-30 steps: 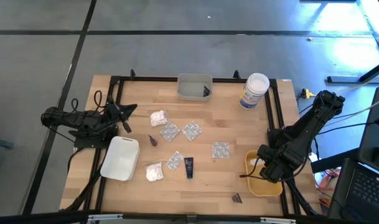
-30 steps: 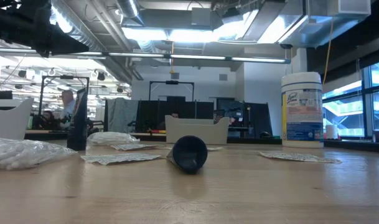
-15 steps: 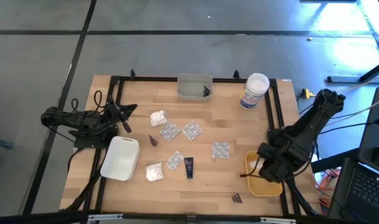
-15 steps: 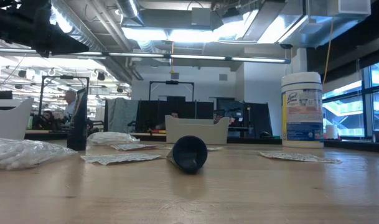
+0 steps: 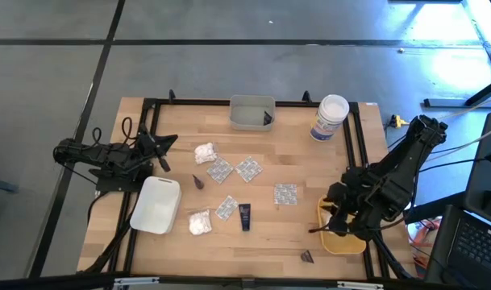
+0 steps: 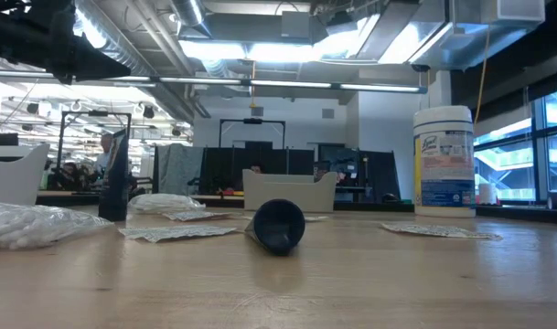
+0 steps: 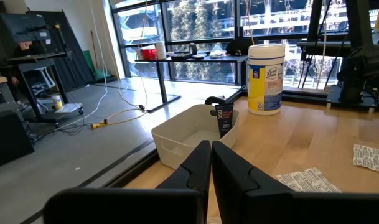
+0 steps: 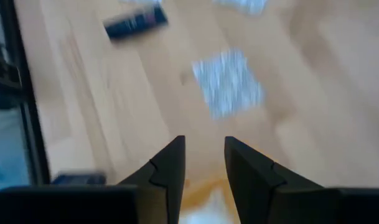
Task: Pick & Place Travel size toiletries
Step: Put the top left bandage into the white bin
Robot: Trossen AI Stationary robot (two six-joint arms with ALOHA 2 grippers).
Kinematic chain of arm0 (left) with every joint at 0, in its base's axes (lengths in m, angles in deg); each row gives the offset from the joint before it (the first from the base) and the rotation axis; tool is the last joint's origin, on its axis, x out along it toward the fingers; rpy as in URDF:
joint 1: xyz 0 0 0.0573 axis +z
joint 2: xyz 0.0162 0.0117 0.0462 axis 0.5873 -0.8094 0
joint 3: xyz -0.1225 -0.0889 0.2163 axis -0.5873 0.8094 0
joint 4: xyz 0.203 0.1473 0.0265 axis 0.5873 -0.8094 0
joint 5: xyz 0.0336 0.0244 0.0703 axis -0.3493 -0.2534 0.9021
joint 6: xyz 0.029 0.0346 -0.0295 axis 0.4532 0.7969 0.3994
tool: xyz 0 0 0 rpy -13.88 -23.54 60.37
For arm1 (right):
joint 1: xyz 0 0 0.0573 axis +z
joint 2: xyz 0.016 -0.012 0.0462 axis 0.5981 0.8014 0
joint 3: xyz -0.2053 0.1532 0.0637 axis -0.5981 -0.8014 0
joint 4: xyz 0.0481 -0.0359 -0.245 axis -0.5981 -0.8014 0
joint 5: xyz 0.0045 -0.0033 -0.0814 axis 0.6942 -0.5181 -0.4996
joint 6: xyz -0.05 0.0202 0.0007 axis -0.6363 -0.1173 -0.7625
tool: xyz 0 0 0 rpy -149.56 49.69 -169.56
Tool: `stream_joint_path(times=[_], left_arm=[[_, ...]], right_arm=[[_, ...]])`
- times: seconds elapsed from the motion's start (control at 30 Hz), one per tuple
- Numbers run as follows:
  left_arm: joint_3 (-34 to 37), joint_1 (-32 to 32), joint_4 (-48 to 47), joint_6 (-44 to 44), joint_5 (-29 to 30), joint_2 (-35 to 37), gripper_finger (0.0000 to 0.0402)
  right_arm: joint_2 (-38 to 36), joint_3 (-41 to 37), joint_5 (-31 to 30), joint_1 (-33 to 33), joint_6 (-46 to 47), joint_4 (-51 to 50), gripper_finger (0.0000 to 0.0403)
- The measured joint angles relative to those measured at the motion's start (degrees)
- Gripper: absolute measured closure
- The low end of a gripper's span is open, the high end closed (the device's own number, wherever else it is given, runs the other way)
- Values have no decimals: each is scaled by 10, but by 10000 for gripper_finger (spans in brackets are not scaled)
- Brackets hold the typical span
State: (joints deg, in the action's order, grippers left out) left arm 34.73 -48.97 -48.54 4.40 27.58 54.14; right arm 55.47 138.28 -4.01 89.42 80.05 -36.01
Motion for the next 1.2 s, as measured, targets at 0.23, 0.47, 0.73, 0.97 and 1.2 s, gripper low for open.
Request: stream_joint_path(times=[0.23,0.47,0.73,0.97,1.2], left_arm=[[0,0,0,0,0,0,390],[0,0,0,0,0,0,389],[0,0,0,0,0,0,391],[0,0,0,0,0,0,390],[0,0,0,0,0,0,389]], right_arm=[[0,0,-70,-40,-84,49,298],[0,0,-90,-111,-240,149,292],[0,0,-59,-195,-400,258,281],[0,0,9,-251,-483,327,287],[5,0,52,-279,-520,360,301]])
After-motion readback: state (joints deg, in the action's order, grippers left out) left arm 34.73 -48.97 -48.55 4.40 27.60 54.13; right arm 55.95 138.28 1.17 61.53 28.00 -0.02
